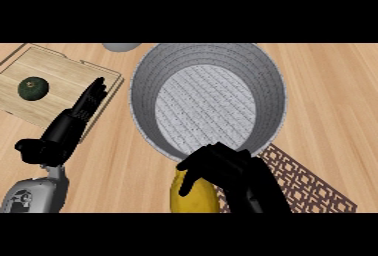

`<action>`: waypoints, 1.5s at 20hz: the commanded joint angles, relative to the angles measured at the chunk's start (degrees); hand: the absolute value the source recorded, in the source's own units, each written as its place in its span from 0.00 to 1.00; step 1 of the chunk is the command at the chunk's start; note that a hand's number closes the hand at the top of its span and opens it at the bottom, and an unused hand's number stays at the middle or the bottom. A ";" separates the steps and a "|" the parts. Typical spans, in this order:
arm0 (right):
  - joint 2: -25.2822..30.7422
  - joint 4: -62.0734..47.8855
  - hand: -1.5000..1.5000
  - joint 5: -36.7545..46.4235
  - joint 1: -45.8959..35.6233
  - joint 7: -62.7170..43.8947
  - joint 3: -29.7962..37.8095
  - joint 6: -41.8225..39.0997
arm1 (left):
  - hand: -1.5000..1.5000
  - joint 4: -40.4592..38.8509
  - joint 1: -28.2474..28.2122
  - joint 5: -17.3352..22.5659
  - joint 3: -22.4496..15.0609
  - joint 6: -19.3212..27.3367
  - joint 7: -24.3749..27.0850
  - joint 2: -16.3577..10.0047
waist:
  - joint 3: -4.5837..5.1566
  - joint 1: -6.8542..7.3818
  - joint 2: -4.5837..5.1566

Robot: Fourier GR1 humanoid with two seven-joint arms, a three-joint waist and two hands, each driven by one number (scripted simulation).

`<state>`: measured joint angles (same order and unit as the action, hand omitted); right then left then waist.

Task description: Pick the lemon from the placemat and place it in the basket

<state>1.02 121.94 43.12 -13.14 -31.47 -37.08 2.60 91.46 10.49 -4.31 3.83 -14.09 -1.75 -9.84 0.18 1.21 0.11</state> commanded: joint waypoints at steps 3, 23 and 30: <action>-0.99 -6.98 1.00 -5.41 -24.37 -15.98 11.88 3.49 | 0.50 1.09 0.00 -1.56 -1.93 0.76 -1.45 1.06 | -0.06 0.63 -0.02; 0.03 -55.08 1.00 -10.60 -36.69 22.48 32.73 10.93 | 0.50 3.89 -2.45 0.36 0.17 -0.70 -1.31 0.35 | -0.19 -0.15 0.10; 0.70 -57.25 1.00 -16.54 -39.71 24.90 41.18 13.69 | 0.50 -0.14 -0.97 -0.72 0.87 0.00 0.80 0.42 | -0.19 -0.78 0.00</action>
<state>1.77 65.22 30.14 -51.76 -7.22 -0.31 14.92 92.15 9.96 -4.73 4.43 -14.19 -2.19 -9.38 0.00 0.69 0.23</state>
